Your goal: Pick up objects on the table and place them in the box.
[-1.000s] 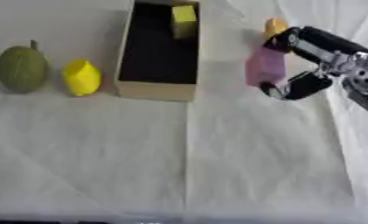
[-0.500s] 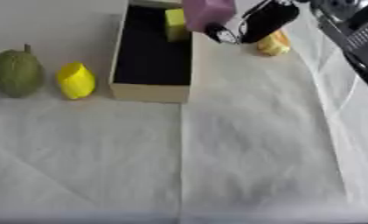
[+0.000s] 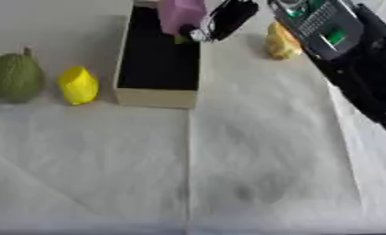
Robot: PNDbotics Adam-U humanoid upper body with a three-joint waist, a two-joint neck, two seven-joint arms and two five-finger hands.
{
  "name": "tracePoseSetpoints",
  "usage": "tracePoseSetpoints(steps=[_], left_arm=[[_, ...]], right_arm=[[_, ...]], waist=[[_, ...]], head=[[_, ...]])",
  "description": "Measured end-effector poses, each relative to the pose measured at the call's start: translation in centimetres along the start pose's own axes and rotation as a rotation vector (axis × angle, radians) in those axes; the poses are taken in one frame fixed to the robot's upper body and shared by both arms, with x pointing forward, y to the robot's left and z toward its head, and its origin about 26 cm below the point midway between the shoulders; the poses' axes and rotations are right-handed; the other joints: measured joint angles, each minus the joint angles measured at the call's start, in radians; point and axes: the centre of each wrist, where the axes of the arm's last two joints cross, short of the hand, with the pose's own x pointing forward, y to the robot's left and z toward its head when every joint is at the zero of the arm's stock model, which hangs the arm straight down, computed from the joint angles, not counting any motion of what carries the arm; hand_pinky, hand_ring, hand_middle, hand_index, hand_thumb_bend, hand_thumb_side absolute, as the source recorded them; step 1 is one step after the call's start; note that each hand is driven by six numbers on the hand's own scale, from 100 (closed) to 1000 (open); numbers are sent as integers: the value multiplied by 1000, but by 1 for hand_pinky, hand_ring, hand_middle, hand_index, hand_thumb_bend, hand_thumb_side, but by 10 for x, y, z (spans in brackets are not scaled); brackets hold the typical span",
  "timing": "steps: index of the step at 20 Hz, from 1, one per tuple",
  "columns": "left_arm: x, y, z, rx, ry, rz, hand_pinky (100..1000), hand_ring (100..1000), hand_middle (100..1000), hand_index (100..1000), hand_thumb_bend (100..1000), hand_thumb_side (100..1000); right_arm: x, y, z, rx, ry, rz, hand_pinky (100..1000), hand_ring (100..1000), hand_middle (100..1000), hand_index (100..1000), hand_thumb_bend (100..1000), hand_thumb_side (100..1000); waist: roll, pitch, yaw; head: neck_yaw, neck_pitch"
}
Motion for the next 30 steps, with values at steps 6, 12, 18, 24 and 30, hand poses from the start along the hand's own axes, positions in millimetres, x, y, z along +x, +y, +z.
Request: tracePoseSetpoints(steps=[6, 12, 18, 24, 30], left_arm=[[0, -1, 0, -7, 0, 5, 775, 734, 669, 768, 100, 722], [0, -1, 0, -8, 2, 6, 775, 734, 668, 768, 100, 723], [0, -1, 0, -11, 6, 8, 774, 734, 667, 767, 100, 724], [0, -1, 0, -15, 11, 7, 774, 735, 668, 767, 100, 724], [0, -1, 1, -15, 15, 8, 774, 735, 668, 767, 100, 724]], right_arm=[[-5, 13, -12, 50, -5, 75, 806, 661, 527, 579, 107, 100], [-6, 21, -17, 103, -23, 152, 810, 736, 625, 698, 220, 100], [-7, 24, -19, 129, -47, 175, 863, 899, 816, 875, 326, 333], [-6, 26, -20, 136, -56, 237, 866, 917, 843, 903, 358, 324], [-7, 27, -20, 145, -64, 248, 868, 907, 835, 900, 347, 316]], waist=[[-3, 0, 8], [-6, -2, 8], [-9, -2, 8], [-9, -3, 7], [-9, -9, 4]], head=[[0, 0], [0, 0], [2, 0], [2, 0], [5, 0]])
